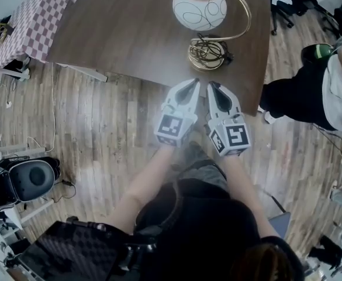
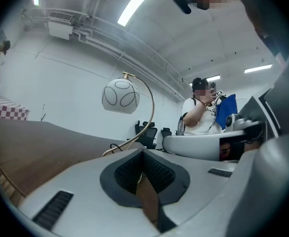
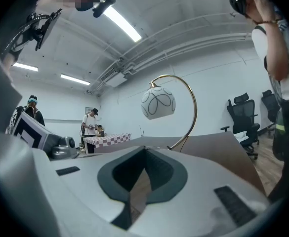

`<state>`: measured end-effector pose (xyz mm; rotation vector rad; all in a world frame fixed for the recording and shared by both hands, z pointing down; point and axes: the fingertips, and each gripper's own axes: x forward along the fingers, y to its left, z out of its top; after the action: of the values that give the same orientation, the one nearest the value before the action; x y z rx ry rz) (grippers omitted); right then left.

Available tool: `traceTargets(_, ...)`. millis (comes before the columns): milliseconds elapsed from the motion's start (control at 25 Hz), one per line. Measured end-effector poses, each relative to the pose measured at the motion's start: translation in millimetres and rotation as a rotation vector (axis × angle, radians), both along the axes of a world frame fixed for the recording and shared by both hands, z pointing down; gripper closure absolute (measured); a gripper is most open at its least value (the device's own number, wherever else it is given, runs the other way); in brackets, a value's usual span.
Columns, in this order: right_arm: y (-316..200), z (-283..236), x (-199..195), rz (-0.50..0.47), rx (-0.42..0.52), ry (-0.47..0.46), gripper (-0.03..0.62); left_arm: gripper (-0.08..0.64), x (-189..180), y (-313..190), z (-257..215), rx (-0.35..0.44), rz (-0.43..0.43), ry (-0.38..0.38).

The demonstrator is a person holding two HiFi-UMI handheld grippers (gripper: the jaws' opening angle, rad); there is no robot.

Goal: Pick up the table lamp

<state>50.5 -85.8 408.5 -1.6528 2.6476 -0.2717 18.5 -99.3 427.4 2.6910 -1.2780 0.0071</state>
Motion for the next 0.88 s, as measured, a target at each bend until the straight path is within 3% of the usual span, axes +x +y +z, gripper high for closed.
traceTargets(520,-51.4,19.3,2.4,-0.054,-0.019,-0.014,0.589,0.557,-4.0,-53.0,18.6,-0.013,-0.079,-0.023)
traceTargets(880,-74.4,36.3,-3.0,-0.068,-0.041,-0.026,0.589,0.555,-2.1,-83.9,31.5,0.0,-0.059,-0.05)
